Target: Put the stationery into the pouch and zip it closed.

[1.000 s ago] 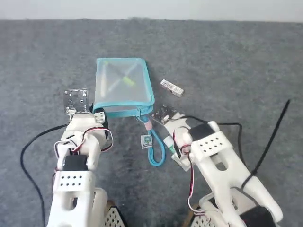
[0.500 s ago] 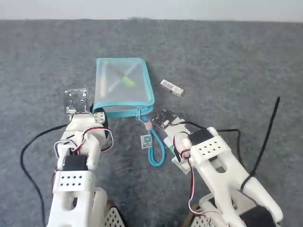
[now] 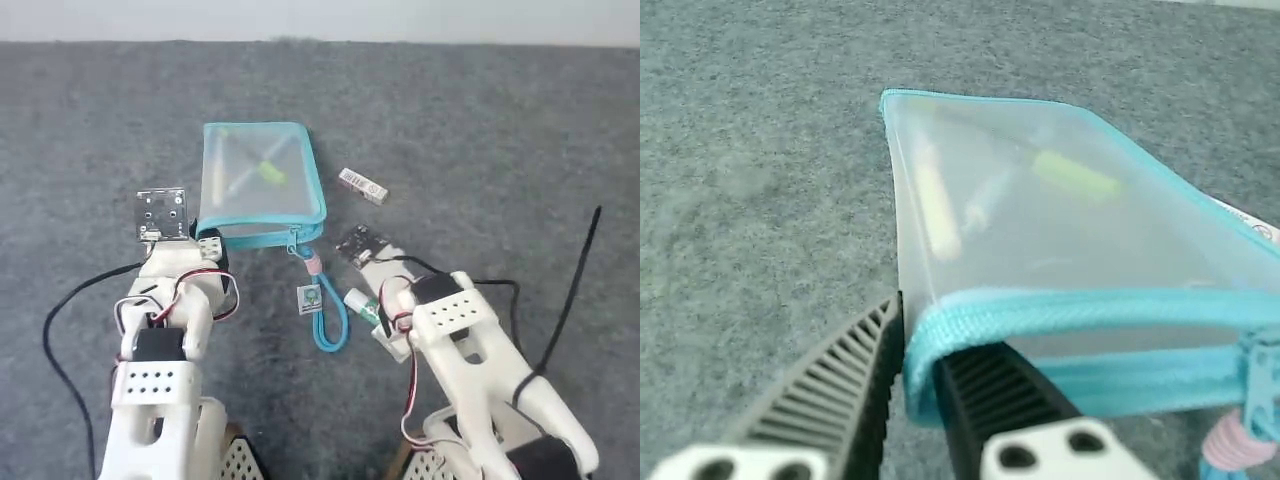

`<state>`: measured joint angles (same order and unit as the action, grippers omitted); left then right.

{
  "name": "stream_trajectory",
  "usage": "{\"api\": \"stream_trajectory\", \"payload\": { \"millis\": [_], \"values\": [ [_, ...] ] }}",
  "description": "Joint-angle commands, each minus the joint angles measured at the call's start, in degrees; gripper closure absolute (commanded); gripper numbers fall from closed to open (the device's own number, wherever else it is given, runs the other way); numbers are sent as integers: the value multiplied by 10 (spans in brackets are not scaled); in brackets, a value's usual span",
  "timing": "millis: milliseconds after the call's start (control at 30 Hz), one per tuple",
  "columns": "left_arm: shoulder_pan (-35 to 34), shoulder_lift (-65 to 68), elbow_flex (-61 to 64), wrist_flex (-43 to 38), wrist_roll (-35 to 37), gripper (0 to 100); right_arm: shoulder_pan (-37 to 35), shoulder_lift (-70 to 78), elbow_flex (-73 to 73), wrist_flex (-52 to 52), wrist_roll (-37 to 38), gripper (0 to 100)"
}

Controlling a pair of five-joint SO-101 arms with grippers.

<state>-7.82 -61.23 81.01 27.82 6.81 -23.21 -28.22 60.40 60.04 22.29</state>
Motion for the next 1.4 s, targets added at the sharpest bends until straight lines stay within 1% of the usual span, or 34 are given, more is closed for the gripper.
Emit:
{"api": "stream_trajectory", "payload": {
  "millis": [0,200,433,600,700,900,1067,1200,1367],
  "values": [
    [0,-11,-6,-15,0,987,3,7,-4,-11,9,812],
    [0,-11,-6,-15,0,987,10,60,-15,-35,9,812],
    [0,-11,-6,-15,0,987,22,64,-16,-39,8,816],
    [0,-11,-6,-15,0,987,22,64,-16,-50,8,924],
    [0,-11,-6,-15,0,987,22,64,-15,-51,7,968],
    [0,-12,-6,-15,-1,987,26,64,-15,-51,5,979],
    [0,-12,-6,-15,-1,987,61,62,-38,-24,4,979],
    [1,-11,-6,-17,-1,987,84,23,-83,35,4,980],
    [4,-11,-6,-18,-1,987,90,-100,-93,72,4,980]
  ]
}}
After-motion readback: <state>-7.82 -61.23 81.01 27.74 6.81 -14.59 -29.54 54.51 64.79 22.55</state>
